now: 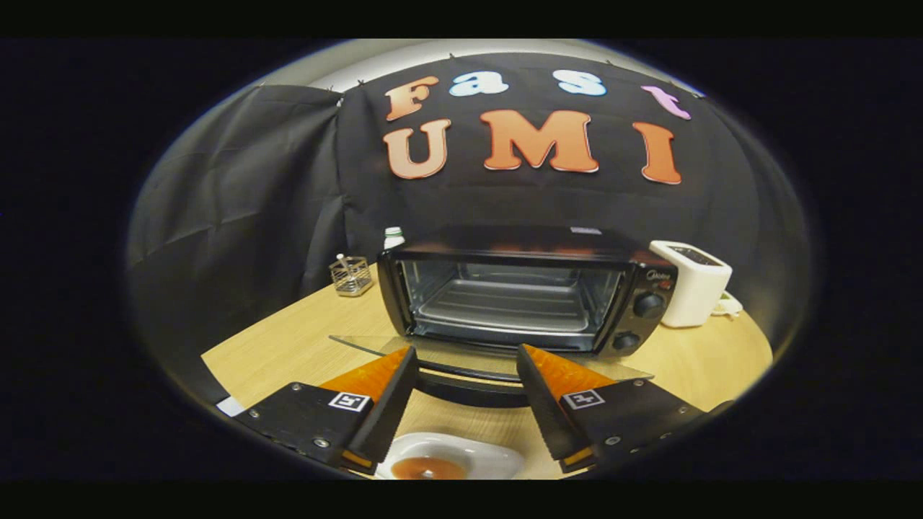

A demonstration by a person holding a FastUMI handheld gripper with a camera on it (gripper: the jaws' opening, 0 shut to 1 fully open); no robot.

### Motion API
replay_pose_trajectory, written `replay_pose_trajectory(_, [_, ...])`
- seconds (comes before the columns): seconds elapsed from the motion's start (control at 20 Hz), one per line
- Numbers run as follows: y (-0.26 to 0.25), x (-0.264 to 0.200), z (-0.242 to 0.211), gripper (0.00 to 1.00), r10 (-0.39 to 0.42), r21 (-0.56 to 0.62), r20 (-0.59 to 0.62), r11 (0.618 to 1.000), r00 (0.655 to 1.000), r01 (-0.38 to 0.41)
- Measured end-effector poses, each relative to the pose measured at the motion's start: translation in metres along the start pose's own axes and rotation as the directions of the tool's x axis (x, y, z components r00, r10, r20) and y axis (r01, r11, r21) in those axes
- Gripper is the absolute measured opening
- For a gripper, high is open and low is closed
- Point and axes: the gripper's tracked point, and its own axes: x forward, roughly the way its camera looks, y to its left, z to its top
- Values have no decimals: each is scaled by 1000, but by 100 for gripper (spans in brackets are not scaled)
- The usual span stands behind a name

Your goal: Open the toaster oven, put the food inside, and close the toaster oven door.

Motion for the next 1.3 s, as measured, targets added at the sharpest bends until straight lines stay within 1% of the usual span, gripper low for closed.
replay_pose_trajectory(0.2, [5, 1, -27, 82, 52, 80, -80, 996, 995, -46])
replay_pose_trajectory(0.3, [2, 4, -34, 81, 49, 87, -100, 995, 994, -40])
replay_pose_trajectory(0.45, [0, 8, -49, 76, 42, 88, -147, 996, 988, -29])
replay_pose_trajectory(0.65, [1, 13, -76, 75, 38, 87, -231, 996, 972, -18])
replay_pose_trajectory(0.8, [-2, 17, -76, 73, 33, 85, -220, 996, 975, -14])
replay_pose_trajectory(0.95, [-1, 10, -76, 72, 33, 68, -218, 998, 975, -19])
replay_pose_trajectory(1.05, [6, -3, -75, 72, 55, 47, -207, 998, 977, -47])
replay_pose_trajectory(1.1, [11, -10, -77, 72, 71, 45, -204, 997, 976, -63])
replay_pose_trajectory(1.25, [21, -33, -85, 84, 110, 34, -214, 994, 971, -105])
replay_pose_trajectory(1.3, [25, -41, -89, 87, 126, 34, -221, 992, 967, -122])
